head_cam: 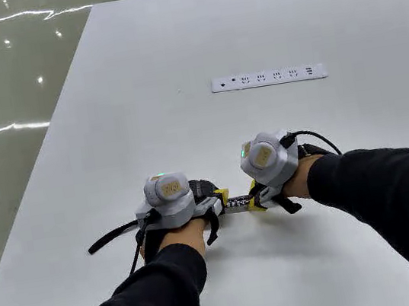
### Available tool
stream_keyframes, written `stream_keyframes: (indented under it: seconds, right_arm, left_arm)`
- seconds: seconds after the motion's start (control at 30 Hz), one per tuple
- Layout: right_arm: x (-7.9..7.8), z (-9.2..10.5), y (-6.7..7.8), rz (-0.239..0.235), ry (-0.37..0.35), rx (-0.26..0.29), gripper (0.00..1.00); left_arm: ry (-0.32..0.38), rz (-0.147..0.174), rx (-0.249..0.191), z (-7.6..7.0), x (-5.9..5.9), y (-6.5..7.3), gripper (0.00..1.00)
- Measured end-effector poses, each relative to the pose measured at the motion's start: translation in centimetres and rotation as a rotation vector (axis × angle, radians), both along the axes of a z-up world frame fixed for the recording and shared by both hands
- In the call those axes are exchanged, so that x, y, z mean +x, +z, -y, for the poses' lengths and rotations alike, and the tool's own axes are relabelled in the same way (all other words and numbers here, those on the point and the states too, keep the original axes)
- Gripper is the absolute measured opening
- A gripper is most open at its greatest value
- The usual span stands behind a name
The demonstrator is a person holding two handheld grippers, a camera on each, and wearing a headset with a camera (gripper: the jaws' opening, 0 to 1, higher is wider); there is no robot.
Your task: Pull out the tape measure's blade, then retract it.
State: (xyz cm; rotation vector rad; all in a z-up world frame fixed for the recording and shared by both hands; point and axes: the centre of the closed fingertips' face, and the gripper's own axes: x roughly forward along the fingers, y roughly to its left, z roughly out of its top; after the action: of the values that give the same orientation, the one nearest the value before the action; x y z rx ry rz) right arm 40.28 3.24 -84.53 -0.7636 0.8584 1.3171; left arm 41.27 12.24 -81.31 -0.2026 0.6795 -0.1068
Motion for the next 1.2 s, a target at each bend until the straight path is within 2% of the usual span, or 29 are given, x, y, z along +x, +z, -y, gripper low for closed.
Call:
stream_keyframes:
  seconds: [0.27, 0.6, 0.63, 0.73, 0.8, 0.87, 0.9, 1.2]
  right_arm:
    - [0.0, -0.4, -0.1, -0.003, 0.020, -0.015, 0.09]
    - [-0.2, -1.0, 0.0, 0.006, 0.011, 0.008, 0.09]
    - [-0.4, -1.0, 0.0, 0.019, 0.029, 0.013, 0.09]
    - [-0.3, -1.3, 0.1, 0.018, 0.011, 0.036, 0.09]
    - [-0.4, -1.5, 0.1, 0.028, 0.021, 0.048, 0.08]
    - [-0.4, -1.7, 0.1, 0.011, -0.001, 0.051, 0.08]
    - [-0.5, -2.2, 0.2, 0.027, 0.020, 0.059, 0.08]
    - [-0.5, -3.2, 0.1, -0.001, 0.016, 0.060, 0.08]
  left_arm:
    - [0.001, 0.000, -0.006, 0.0, 0.0, 0.0, 0.62]
    - [-0.004, -0.005, -0.015, 0.0, 0.0, 0.0, 0.62]
    - [-0.002, 0.000, -0.017, -0.1, -0.1, 0.1, 0.61]
    - [0.009, 0.017, -0.023, -0.2, -0.1, 0.1, 0.61]
    - [0.006, 0.009, -0.038, -0.2, -0.1, 0.2, 0.61]
    - [0.001, 0.004, -0.047, -0.3, -0.1, 0.2, 0.61]
    - [-0.002, 0.000, -0.051, -0.3, -0.2, 0.2, 0.61]
    - [-0.014, -0.009, -0.065, -0.3, -0.2, 0.1, 0.61]
